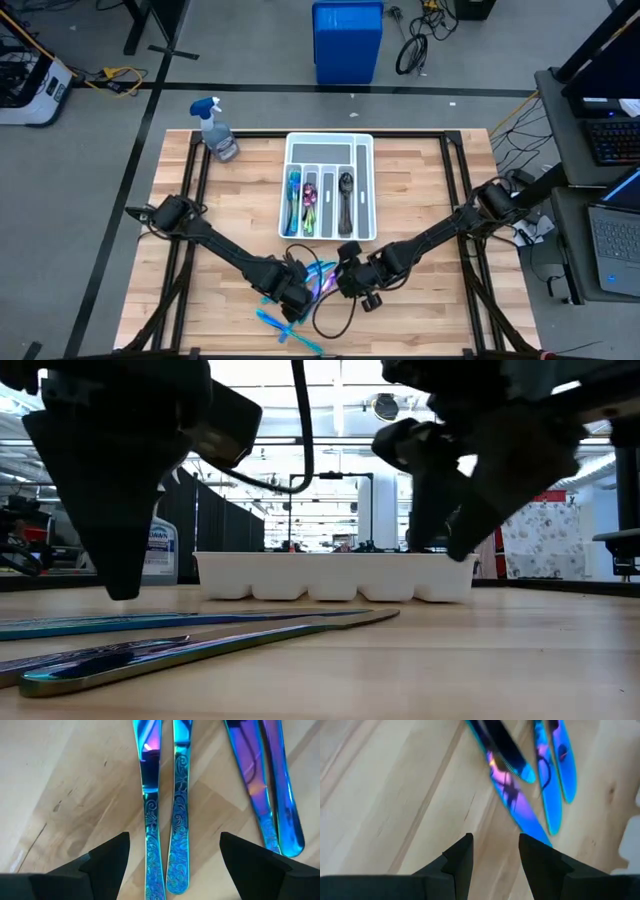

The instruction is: Sort silverware

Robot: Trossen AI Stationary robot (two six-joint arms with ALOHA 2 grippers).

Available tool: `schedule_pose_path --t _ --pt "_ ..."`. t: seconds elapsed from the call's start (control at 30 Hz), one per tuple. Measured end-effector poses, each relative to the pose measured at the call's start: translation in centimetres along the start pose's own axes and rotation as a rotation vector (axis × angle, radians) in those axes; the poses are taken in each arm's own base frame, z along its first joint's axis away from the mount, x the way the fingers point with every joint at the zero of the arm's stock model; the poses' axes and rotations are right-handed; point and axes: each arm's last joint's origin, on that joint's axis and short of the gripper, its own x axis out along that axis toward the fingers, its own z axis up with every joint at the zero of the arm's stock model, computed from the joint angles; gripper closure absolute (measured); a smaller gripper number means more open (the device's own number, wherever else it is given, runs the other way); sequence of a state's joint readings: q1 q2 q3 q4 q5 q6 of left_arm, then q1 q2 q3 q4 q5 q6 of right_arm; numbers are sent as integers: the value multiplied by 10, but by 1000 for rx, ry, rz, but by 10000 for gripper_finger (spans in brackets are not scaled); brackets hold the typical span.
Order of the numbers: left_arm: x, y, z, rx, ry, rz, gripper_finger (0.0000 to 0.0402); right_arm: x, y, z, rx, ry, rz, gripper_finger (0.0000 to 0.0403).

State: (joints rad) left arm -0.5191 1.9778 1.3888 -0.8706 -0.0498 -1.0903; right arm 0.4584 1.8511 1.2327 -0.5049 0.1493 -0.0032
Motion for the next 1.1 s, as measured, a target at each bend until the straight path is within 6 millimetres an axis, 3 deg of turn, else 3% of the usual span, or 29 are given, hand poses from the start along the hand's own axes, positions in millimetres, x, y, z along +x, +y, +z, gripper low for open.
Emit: schedule_pose_path --t 0.23,0.4,0.87,1.1 --pt "1 -1 0 2 -34 12 107 -16 12 0 -5 -15 13 261" --pt "18 -1 -2 9 1 59 107 -28 15 4 -4 -63 16 261" --pt "29 -1 0 6 16 84 109 -28 13 10 -16 -131 10 261" --pt "27 1 2 21 77 54 149 -27 10 12 -10 -146 5 261"
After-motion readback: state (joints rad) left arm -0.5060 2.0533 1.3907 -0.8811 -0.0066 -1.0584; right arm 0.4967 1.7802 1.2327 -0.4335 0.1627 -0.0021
